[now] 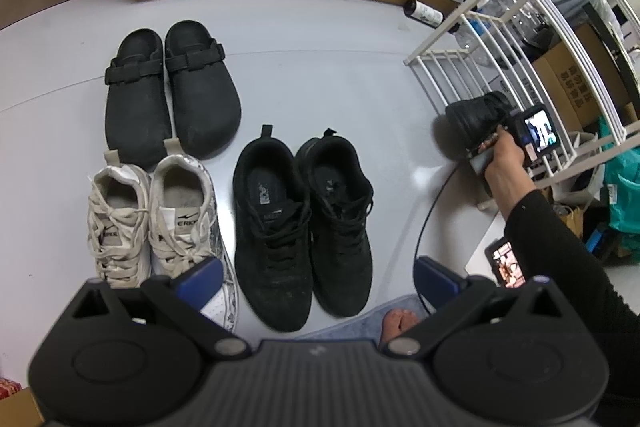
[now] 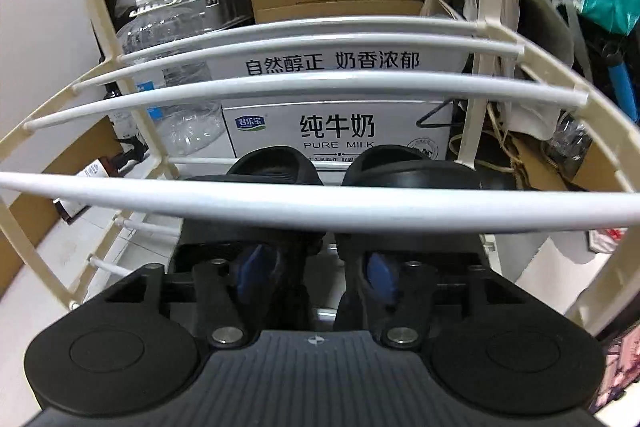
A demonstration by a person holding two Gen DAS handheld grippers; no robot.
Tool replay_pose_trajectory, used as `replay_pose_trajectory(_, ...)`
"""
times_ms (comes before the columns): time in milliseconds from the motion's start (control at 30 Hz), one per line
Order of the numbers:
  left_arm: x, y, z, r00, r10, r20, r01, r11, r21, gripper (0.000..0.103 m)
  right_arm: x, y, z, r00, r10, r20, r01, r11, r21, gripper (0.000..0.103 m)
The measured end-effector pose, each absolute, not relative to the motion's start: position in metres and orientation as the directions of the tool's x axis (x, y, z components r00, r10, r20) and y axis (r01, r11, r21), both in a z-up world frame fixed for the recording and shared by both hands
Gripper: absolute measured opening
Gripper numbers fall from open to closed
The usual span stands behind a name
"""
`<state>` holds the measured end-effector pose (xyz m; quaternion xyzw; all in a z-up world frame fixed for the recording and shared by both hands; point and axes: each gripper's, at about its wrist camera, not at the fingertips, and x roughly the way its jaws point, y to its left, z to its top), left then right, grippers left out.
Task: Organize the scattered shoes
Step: 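Lower the clogs onto the rack shelf and open the right tool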
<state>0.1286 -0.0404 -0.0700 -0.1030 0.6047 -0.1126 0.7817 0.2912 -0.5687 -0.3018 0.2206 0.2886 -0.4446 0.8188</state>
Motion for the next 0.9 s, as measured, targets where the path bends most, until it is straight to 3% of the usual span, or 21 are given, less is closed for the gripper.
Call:
replay_pose_trajectory(233,0.128,-0.040,-0.067,0.255,-0.305,-0.918,0.050,0.952,-0.302,0.102,0.290,-0.546,-0.275,0.482,-0.576,-0.660,0.831,0.540,0.135,0.083)
replay_pose_trajectory(500,0.128,-0.039,-0.062,0.272,-0.252,-0.929,0.065,0.968,-0.244,0.102,0.268,-0.528,-0.264,0.544,-0.459,-0.703,0.776,0.594,0.213,0.083)
replay_pose_trajectory(900,0.130,-0.023,-0.053,0.311,-0.195,-0.930,0.029,0.980,-0.196,0.102,0.205,-0.471,-0.236,0.680,-0.338,-0.651,0.555,0.817,0.156,0.083)
